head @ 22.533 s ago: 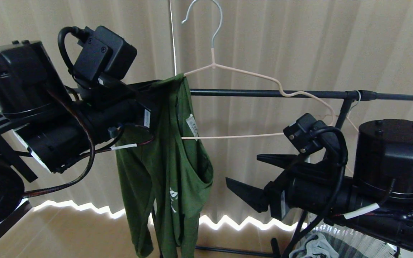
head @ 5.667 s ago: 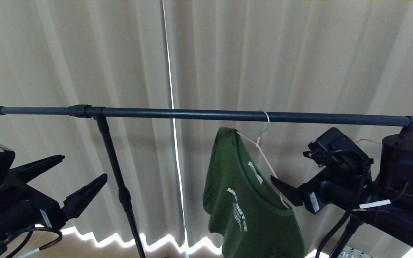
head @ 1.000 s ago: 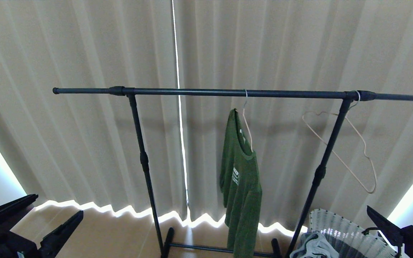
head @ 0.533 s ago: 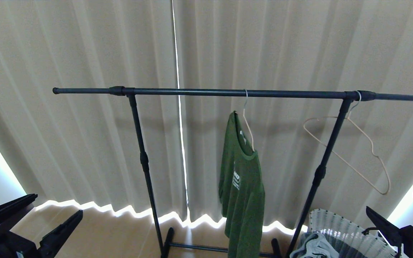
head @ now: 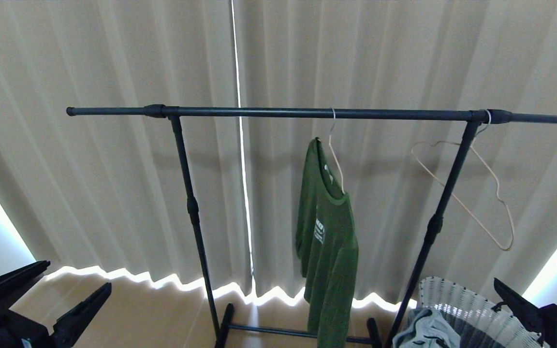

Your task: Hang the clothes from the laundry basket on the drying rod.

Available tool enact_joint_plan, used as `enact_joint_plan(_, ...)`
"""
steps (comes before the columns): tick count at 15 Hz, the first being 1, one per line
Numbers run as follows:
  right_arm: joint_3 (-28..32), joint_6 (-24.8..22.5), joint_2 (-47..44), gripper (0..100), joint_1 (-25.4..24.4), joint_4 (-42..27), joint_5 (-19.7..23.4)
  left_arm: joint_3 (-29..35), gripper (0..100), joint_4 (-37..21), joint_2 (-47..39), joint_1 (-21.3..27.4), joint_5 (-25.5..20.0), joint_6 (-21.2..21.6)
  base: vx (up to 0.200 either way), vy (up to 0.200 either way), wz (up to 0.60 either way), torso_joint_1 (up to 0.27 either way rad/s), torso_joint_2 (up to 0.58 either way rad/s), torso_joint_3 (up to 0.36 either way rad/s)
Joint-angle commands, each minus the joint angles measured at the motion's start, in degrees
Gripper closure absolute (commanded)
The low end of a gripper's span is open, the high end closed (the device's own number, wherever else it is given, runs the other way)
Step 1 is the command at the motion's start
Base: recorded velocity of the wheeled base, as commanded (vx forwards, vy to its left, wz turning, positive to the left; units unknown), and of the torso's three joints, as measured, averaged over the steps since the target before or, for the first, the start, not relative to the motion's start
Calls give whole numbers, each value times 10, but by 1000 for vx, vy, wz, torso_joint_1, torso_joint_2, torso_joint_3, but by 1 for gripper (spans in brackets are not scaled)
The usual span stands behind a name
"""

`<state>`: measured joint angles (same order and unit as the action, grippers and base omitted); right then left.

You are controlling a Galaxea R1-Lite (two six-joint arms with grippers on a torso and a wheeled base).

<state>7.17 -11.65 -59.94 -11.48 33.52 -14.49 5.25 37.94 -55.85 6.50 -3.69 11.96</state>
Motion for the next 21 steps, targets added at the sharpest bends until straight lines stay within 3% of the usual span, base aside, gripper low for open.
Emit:
enact_joint_plan(1,0,0,-1,0,0,0,0,-1,0,0,0,0,0,0,0,0,0,-203,505,286)
enact_joint_plan(21,-8,-4,-7,0,15,-3,2,-1,0,0,1,0,0,1,0,0,0,-162,473,310)
